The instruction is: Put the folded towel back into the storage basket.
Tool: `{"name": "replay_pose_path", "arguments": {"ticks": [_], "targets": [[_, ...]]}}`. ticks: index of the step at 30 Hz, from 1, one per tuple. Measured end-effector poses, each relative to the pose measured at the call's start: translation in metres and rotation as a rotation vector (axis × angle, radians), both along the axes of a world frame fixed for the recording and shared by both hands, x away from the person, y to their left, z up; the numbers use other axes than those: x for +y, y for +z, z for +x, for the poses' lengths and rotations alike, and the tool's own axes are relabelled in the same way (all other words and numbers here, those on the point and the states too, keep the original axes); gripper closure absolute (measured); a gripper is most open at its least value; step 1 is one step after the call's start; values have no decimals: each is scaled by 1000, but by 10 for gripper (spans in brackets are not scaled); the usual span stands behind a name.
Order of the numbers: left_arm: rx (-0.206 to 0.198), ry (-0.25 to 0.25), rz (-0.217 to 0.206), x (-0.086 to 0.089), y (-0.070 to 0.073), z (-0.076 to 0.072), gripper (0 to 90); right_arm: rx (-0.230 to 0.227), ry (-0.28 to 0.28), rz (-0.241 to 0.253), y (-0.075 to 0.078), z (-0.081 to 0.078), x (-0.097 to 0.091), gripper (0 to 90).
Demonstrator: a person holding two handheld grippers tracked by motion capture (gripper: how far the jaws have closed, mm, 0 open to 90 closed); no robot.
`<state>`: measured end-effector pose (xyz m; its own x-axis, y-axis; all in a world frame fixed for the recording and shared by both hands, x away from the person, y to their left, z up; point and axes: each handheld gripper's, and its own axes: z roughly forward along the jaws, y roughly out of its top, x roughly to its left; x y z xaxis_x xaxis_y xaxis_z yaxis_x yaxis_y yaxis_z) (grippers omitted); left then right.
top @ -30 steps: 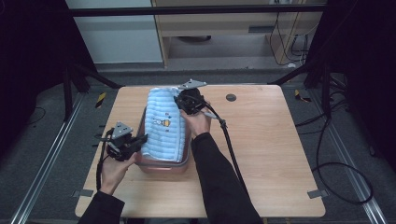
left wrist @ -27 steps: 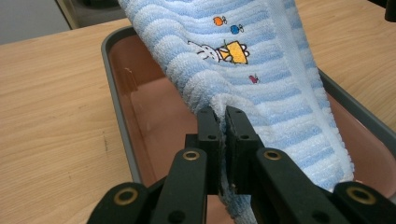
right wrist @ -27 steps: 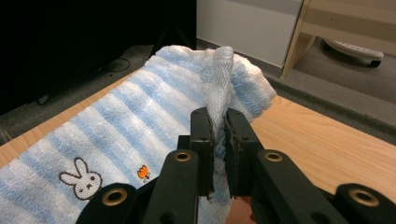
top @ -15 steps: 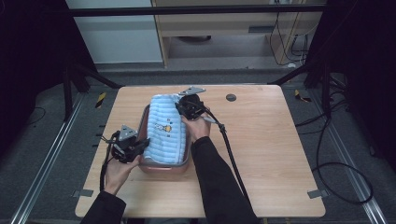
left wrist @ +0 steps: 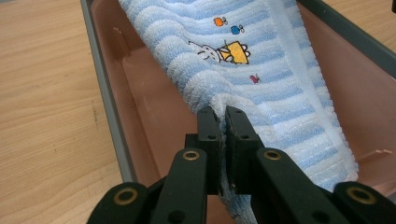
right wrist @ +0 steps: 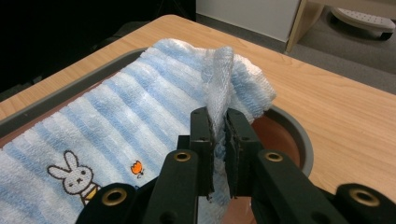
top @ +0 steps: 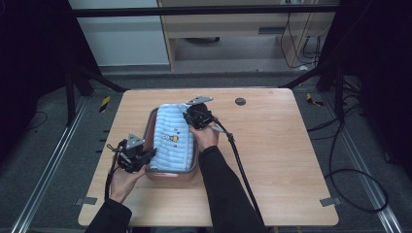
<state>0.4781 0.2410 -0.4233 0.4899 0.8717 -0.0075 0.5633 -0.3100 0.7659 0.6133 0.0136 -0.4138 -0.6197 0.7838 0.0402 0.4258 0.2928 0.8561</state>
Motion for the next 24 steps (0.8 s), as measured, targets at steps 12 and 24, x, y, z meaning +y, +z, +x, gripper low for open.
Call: {"name": "replay_pose_path", "arguments": {"ticks": [12,24], "targets": [[21,-2,24,-1,-6,1,855,32,-3,-17,-15,2,0,824],[22,10,28,0,-8,4,802,36,-19,-73,-21,3,1,731]]}}
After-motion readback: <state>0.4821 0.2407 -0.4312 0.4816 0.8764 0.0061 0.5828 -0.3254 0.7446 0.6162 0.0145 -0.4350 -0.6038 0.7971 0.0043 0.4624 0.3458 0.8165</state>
